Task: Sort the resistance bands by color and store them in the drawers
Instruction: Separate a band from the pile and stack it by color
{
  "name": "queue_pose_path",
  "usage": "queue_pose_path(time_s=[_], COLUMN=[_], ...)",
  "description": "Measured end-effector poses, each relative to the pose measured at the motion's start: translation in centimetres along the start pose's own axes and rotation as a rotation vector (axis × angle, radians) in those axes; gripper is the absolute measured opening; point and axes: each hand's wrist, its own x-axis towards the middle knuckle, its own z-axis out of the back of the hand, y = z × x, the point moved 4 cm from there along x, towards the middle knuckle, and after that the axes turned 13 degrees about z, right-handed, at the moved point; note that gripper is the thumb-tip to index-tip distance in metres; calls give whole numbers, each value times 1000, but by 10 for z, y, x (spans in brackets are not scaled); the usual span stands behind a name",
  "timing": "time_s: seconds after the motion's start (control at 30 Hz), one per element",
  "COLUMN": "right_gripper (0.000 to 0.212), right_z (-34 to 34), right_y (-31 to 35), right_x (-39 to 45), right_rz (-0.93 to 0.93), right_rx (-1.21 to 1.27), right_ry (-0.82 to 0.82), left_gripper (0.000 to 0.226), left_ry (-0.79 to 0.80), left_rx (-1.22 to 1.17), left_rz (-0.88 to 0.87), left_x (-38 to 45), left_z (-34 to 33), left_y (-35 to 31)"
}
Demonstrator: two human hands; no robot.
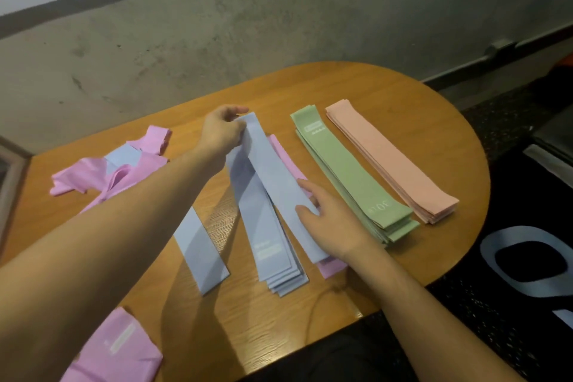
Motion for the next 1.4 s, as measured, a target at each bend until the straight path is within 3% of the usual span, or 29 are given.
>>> queue_pose_path(time_s=[0.2, 0.5, 0.77, 0.93, 1.13, 1.4], right_gripper=[52, 62, 60, 55, 45, 43], right_z=[-26, -53, -54, -56, -51, -57], right_y=[18, 16, 11, 9, 11, 11], right_x=[7, 5, 0, 2, 7, 2], right_rz=[57, 39, 42, 62, -63, -87], right_rx=[-10, -264, -444, -214, 214, 310], right_ry=[84, 255, 267, 132, -45, -76], left_gripper=[25, 13, 23, 38, 58, 59], left_ry=[-108, -108, -91, -73, -2, 114], left_rx=[49, 127, 234, 105, -58, -274], left_rz=[-29, 28, -39, 4, 108, 185], left_x=[10, 13, 6, -4, -31, -81], left_z=[26, 28, 27, 27, 16, -8], left_y=[14, 42, 53, 58, 82, 98])
